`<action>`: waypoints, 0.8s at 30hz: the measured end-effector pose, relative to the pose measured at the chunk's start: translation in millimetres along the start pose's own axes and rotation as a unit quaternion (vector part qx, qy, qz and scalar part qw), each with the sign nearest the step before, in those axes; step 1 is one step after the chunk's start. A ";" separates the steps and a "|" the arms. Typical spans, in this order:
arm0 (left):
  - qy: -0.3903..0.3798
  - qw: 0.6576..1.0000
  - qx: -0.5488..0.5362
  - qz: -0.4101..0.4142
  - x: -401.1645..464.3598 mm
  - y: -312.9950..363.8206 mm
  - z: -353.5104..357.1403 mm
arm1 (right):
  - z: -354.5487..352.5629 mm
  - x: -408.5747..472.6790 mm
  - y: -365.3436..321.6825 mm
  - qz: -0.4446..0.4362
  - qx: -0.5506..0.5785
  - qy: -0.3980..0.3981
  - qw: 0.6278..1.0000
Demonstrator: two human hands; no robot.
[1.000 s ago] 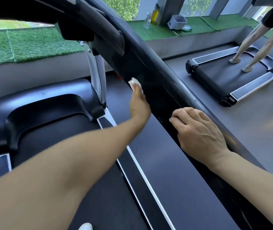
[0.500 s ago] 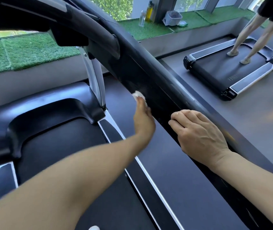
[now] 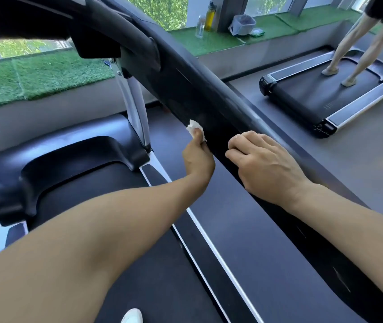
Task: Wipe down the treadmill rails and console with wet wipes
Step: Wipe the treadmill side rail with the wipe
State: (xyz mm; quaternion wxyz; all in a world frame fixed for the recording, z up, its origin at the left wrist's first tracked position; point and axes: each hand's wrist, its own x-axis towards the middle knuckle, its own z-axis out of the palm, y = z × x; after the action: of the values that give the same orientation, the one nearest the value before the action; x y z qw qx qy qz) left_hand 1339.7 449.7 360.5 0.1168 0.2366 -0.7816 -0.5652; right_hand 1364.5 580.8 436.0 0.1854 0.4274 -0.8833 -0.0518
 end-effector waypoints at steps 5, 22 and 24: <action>-0.041 0.996 -0.077 -0.032 -52.4 7.2 15.8 | -20.5 -29.7 1.9 0.015 0.030 -0.008 0.999; -0.187 0.911 -0.359 -0.072 -127.6 17.0 -49.4 | -51.2 -35.0 -46.0 0.234 0.259 -0.033 0.936; -0.219 0.883 -0.410 -0.061 -131.8 21.8 -57.2 | -46.4 -20.4 -56.6 0.273 0.298 -0.013 0.914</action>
State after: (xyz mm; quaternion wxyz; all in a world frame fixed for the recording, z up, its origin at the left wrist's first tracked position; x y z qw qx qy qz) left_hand 1473.7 473.8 411.2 -0.0057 0.0848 -0.4700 -0.8785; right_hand 1435.0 564.1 459.0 0.0446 0.2042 -0.9424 0.2613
